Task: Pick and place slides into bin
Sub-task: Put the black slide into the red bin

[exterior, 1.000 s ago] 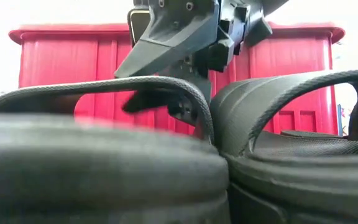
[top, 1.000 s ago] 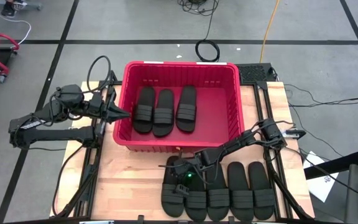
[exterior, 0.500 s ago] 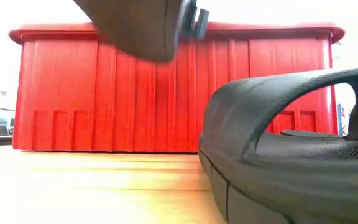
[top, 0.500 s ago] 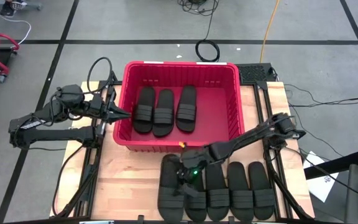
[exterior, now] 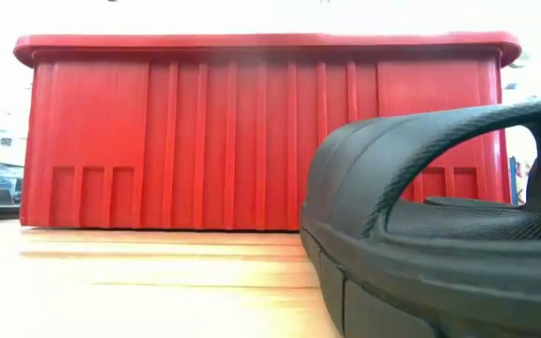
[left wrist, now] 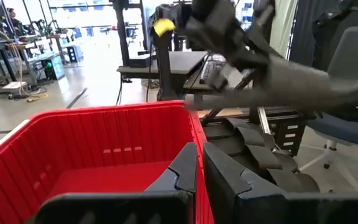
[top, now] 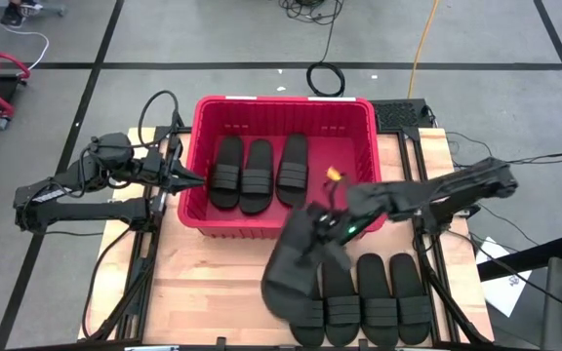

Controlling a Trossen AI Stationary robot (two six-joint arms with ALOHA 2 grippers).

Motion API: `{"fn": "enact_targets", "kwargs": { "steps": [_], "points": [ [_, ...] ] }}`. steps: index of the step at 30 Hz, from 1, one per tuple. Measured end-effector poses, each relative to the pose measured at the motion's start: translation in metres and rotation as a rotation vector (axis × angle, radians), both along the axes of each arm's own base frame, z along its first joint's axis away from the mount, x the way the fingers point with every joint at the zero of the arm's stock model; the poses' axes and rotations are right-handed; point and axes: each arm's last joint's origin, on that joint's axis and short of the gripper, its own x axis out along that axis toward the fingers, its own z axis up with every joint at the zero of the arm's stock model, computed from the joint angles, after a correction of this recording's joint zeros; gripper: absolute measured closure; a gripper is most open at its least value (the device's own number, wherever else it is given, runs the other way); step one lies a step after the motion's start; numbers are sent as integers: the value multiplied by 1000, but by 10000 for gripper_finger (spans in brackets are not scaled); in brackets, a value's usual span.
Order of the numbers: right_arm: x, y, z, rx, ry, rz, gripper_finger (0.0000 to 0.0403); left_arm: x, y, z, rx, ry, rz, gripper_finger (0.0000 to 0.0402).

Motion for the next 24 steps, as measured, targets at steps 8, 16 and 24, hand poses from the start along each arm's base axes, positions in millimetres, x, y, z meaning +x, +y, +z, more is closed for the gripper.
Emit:
{"fn": "enact_targets", "kwargs": {
  "steps": [8, 16, 24],
  "points": [
    [-36, -44, 59, 174, -261, 69, 400, 2, 1, 1, 54, -15, 13, 376],
    [-72, -129, 36, -22, -22, -32, 400, 17, 12, 5, 107, -60, 243, 376],
    [-101, -213, -6, -118, 85, -63, 400, 42, 24, -1, 55, -20, 446, 376]
  ]
}}
